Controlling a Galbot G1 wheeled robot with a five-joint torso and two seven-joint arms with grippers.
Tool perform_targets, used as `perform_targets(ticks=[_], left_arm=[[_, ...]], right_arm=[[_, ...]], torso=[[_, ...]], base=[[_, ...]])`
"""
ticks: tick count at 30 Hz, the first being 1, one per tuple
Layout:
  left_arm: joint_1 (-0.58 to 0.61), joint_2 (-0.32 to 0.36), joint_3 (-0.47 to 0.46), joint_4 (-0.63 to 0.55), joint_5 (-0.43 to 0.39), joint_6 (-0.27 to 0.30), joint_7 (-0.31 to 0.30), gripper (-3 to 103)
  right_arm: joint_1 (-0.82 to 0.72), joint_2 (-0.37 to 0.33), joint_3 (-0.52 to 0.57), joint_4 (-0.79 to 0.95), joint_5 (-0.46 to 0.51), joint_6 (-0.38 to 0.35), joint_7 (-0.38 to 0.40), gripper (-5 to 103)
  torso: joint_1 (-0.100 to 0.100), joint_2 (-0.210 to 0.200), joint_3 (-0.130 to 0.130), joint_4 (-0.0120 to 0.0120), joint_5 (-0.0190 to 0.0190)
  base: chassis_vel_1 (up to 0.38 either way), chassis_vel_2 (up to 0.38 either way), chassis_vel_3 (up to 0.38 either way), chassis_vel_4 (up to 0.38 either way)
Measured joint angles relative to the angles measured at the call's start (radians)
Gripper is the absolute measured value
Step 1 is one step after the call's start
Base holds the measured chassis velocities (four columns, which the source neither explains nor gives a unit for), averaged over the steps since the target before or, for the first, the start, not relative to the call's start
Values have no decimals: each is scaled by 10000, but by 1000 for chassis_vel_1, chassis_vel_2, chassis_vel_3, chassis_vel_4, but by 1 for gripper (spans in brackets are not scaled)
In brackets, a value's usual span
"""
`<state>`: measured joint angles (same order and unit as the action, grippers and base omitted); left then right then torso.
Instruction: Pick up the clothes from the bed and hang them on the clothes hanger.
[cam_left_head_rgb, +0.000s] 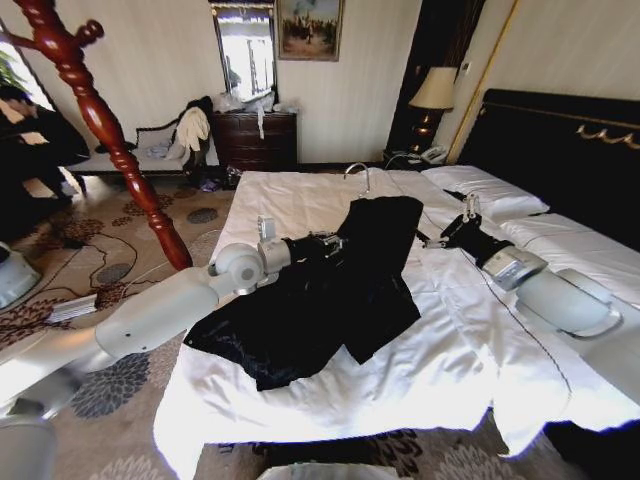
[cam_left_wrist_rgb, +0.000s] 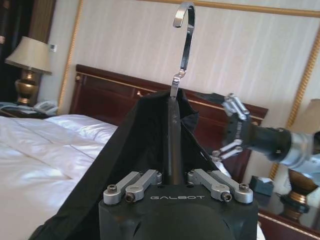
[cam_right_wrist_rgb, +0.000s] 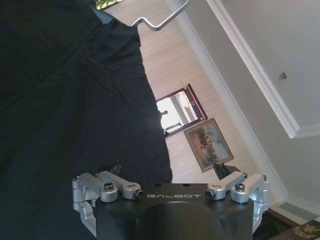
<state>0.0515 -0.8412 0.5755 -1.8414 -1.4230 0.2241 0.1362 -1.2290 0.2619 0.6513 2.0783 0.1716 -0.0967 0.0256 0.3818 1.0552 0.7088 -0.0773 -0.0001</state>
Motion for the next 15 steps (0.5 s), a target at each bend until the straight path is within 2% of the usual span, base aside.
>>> perform_targets(ticks=[3,15], left_arm=[[-138,-158,191,-108,1,0,12,15],[-82,-156,390,-564,-243,33,-155,15]], right_arm=[[-8,-46,-37,-11,-94,-17,-2,100],[-120,-126,-68,-180,-523,105,21,100]], torso=[[0,-1,0,-11,4],[0,0,0,-7,1]], base=[[0,0,0,0],[0,0,0,0]])
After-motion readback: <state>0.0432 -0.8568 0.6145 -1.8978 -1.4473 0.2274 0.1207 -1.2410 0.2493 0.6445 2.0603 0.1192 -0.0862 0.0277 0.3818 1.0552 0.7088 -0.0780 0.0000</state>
